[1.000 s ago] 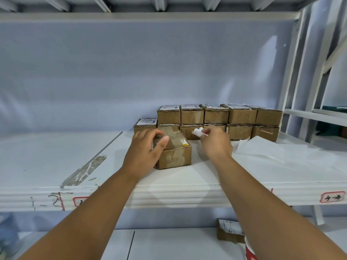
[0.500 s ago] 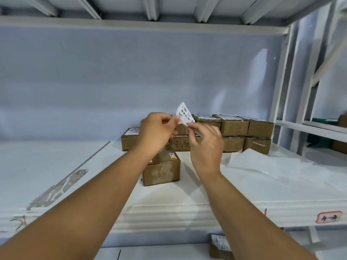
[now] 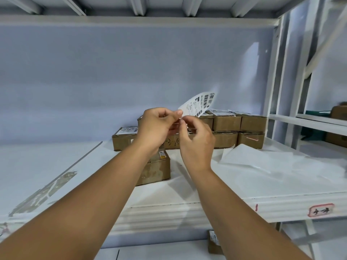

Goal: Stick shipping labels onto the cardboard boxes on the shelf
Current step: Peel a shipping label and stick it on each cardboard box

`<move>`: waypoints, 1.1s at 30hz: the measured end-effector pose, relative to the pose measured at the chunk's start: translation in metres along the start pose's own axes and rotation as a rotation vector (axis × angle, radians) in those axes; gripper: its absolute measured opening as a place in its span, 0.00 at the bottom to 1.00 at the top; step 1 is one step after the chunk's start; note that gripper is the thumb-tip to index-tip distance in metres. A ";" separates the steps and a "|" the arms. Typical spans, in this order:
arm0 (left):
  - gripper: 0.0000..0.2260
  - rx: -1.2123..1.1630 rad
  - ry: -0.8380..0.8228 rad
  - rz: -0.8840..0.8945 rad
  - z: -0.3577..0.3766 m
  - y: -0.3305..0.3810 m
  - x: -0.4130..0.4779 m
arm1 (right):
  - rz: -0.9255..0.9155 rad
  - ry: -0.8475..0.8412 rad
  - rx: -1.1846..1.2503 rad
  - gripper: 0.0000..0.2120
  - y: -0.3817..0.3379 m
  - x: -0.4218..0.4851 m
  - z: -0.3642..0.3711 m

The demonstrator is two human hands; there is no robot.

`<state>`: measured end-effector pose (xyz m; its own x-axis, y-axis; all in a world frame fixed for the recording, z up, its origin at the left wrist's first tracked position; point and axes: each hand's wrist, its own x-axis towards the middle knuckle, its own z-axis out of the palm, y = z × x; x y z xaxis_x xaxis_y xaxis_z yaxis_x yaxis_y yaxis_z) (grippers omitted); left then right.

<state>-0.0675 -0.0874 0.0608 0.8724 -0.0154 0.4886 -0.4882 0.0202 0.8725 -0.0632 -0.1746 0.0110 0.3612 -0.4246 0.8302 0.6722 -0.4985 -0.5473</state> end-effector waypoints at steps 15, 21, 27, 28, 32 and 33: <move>0.13 0.461 -0.063 0.134 0.009 -0.003 -0.003 | 0.295 -0.132 0.268 0.04 0.003 0.004 -0.003; 0.11 0.529 -0.083 0.135 0.002 -0.007 -0.001 | 0.338 -0.147 0.299 0.09 0.004 0.005 -0.004; 0.08 0.460 -0.011 0.116 -0.007 -0.012 0.002 | 0.467 -0.069 0.370 0.11 0.008 0.009 -0.004; 0.07 0.441 0.010 0.112 -0.009 -0.013 0.003 | 0.484 -0.065 0.372 0.11 0.008 0.009 -0.005; 0.07 0.336 0.069 0.118 -0.025 -0.007 0.011 | 0.587 -0.058 0.398 0.08 0.010 0.011 -0.004; 0.08 0.288 0.069 0.109 -0.029 -0.007 0.012 | 0.616 -0.059 0.415 0.08 0.011 0.012 -0.003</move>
<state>-0.0531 -0.0590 0.0608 0.8091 0.0395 0.5863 -0.5570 -0.2662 0.7867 -0.0535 -0.1876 0.0144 0.7775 -0.4879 0.3969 0.5217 0.1478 -0.8402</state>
